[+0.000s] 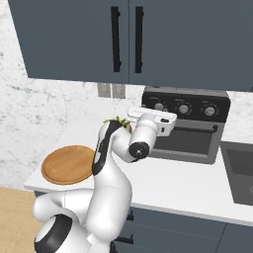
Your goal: Pick up the kebab skewer and baguette bread, and place them inside the toaster oven. Close the toaster oven door and start by setting the timer.
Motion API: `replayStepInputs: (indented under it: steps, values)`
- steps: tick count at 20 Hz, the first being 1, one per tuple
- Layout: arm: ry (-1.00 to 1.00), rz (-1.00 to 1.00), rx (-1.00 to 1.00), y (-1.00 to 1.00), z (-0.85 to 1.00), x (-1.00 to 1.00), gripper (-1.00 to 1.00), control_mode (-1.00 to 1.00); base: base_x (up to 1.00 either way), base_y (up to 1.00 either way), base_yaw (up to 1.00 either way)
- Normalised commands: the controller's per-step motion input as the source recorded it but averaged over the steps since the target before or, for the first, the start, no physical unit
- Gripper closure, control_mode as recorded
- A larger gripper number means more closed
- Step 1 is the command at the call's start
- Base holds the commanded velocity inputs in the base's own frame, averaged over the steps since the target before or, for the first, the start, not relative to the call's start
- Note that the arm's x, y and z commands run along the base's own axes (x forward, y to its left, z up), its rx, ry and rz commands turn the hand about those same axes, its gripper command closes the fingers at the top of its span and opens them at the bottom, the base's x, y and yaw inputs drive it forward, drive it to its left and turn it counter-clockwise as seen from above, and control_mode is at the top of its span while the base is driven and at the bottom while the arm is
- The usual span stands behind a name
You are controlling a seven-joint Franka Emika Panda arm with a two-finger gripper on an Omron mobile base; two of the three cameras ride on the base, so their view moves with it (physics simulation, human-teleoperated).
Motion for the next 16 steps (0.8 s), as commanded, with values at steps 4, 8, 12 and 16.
replayStepInputs:
  steps: [4, 8, 12, 16]
  values:
    - [0.0, 0.0, 0.0, 0.0, 0.0, 0.0, -1.0, -1.0, 0.0, 0.0, 0.0]
    - [0.0, 0.0, 0.0, 0.0, 0.0, 0.02, -1.0, -1.0, 0.0, 0.0, 0.0]
    - [0.0, 0.0, 0.0, 0.0, 0.0, 0.0, -1.0, -1.0, 0.0, 0.0, 0.0]
    - [0.0, 0.0, 0.0, 0.0, 0.0, 0.0, -1.0, -1.0, 0.0, 0.0, 0.0]
